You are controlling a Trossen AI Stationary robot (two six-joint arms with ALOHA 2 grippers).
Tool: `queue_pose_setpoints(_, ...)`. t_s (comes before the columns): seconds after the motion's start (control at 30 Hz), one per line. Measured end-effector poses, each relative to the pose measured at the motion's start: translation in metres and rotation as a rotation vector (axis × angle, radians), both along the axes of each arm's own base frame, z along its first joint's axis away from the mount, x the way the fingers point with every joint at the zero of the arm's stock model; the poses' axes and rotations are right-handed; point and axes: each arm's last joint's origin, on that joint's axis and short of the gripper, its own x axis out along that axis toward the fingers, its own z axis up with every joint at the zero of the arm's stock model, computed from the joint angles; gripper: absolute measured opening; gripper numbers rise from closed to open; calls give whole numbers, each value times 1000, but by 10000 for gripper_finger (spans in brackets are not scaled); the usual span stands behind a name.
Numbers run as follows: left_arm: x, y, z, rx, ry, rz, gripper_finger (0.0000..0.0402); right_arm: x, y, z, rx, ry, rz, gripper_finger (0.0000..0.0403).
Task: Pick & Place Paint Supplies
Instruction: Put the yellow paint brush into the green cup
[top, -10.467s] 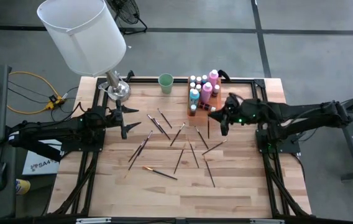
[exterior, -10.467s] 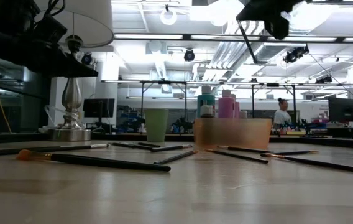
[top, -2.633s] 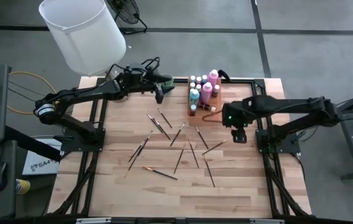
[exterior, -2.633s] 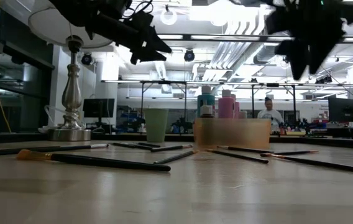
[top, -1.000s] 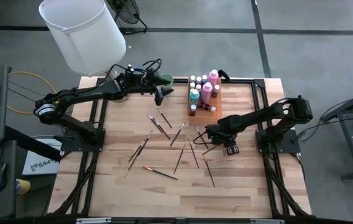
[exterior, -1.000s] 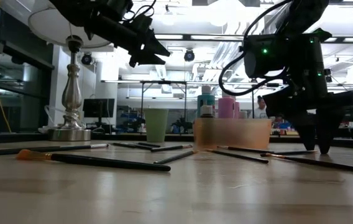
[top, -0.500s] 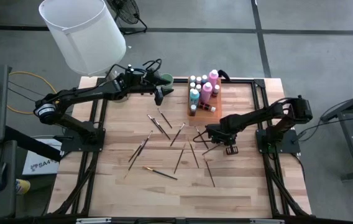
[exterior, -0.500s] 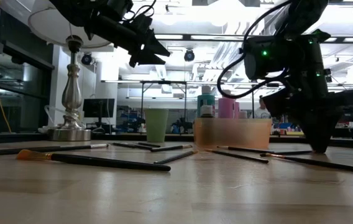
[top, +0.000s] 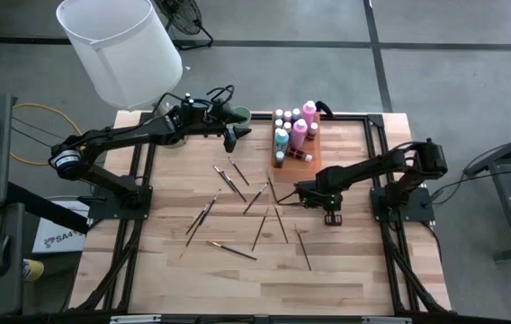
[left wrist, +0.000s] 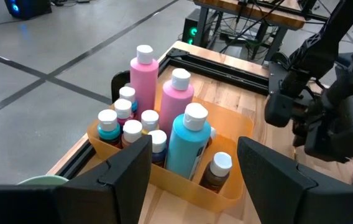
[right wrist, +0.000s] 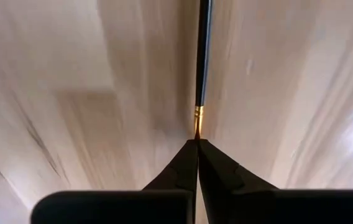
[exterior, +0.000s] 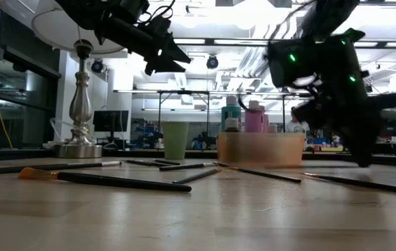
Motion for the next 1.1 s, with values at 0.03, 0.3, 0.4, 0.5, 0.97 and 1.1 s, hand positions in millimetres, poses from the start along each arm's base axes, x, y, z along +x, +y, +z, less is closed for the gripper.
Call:
queue_pose_setpoints(0.03, 0, 0, 0, 0, 0, 0, 232, 2, 0, 3, -9, -8, 2, 3)
queue_pose_setpoints(0.3, 0, 0, 0, -9, -3, 3, 232, 14, 2, 32, -182, 10, 73, 3)
queue_pose_setpoints(0.4, 0, 0, 0, -59, -20, 1, 232, 17, 5, 46, -271, 38, 131, 3)
queue_pose_setpoints(0.5, 1, -2, 1, -117, -45, -41, 232, 21, 7, 62, -380, 45, 191, 3)
queue_pose_setpoints(0.97, 2, -11, 2, -615, -111, -248, 232, 50, 9, 126, -948, 17, 602, 3)
queue_pose_setpoints(1.1, 1, -14, 2, -715, -105, -295, 232, 64, 8, 137, -1052, -7, 689, 3)
